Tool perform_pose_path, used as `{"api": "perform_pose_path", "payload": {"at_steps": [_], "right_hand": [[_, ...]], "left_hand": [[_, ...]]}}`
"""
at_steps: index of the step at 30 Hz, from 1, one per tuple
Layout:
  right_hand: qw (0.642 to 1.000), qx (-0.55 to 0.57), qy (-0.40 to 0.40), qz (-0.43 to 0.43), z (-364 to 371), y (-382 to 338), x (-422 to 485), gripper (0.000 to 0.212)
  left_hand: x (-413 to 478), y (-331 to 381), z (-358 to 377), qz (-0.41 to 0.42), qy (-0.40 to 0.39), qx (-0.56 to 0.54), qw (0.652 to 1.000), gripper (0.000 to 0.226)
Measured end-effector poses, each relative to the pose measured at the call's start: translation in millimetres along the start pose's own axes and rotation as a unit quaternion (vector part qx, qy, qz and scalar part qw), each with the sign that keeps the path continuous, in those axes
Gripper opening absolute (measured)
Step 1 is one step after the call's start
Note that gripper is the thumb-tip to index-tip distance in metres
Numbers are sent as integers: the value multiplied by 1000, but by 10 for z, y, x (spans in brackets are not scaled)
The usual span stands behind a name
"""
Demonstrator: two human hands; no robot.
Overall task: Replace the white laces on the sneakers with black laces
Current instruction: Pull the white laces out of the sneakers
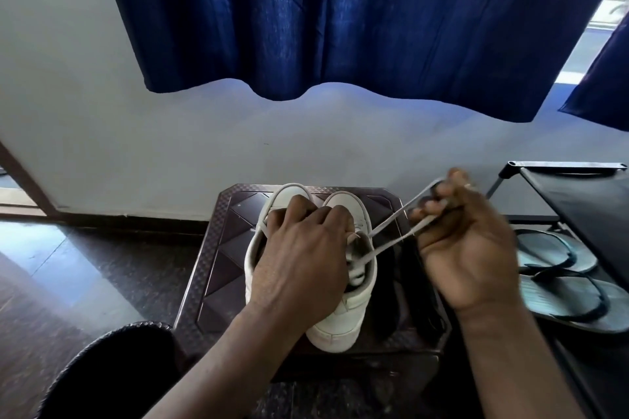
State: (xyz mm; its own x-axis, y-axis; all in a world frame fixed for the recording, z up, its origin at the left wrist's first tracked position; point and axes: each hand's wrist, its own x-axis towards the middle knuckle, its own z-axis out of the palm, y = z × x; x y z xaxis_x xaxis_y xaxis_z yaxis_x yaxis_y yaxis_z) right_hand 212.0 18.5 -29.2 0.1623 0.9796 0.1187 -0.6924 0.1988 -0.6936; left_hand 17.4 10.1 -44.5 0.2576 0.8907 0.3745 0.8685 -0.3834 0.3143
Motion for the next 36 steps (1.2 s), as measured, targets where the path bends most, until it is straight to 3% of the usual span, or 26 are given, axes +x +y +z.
{"api": "perform_pose_path", "payload": {"at_steps": [6,8,10,11,12,14,15,16,18,20,22,24,28,31,35,36], "right_hand": [[982,-58,-20,-176,-19,-594,89,15],[976,-139,7,-165,-46,-419,38,10],[958,-266,38,-104,-81,-98,-44,21],[936,-341,40,-83,-111,61,-79,24],[891,-445,41,-78,-159,190,-100,28],[741,-662,21,-110,-240,329,-132,39],[682,-720,14,-123,-243,363,-158,46],[662,-738,27,-132,-233,388,-182,51],[675,-712,83,-178,-174,440,-248,53],[691,-678,82,-236,-71,493,-308,47],[731,-643,23,-228,-32,561,-335,35],[748,-631,-7,-205,-74,653,-365,28],[777,-593,33,-210,-166,710,-408,15],[769,-598,34,-224,-164,681,-396,14],[766,-597,50,-233,-162,691,-404,16],[766,-597,48,-234,-170,698,-405,16]], "left_hand": [[11,3,-4,-11,-4,-10,1000,12],[18,10,-9,-13,-5,-11,1000,12],[20,23,-10,-16,-2,-13,1000,10],[19,23,-9,-17,2,-19,1000,7],[22,24,-4,-20,7,-29,999,4],[35,19,-10,-34,16,-61,997,2],[42,11,-14,-47,21,-81,995,3],[49,5,-19,-60,26,-105,992,4],[61,-9,-26,-78,39,-148,985,8],[68,-11,-36,-80,47,-158,983,10],[69,-16,-33,-79,51,-169,981,12],[68,-32,-33,-87,53,-184,978,14],[67,-70,-36,-100,57,-217,969,23],[91,-115,-19,-117,51,-285,950,25],[91,-152,-91,-165,43,-442,880,25],[74,-140,-125,-168,32,-450,876,25]]}}
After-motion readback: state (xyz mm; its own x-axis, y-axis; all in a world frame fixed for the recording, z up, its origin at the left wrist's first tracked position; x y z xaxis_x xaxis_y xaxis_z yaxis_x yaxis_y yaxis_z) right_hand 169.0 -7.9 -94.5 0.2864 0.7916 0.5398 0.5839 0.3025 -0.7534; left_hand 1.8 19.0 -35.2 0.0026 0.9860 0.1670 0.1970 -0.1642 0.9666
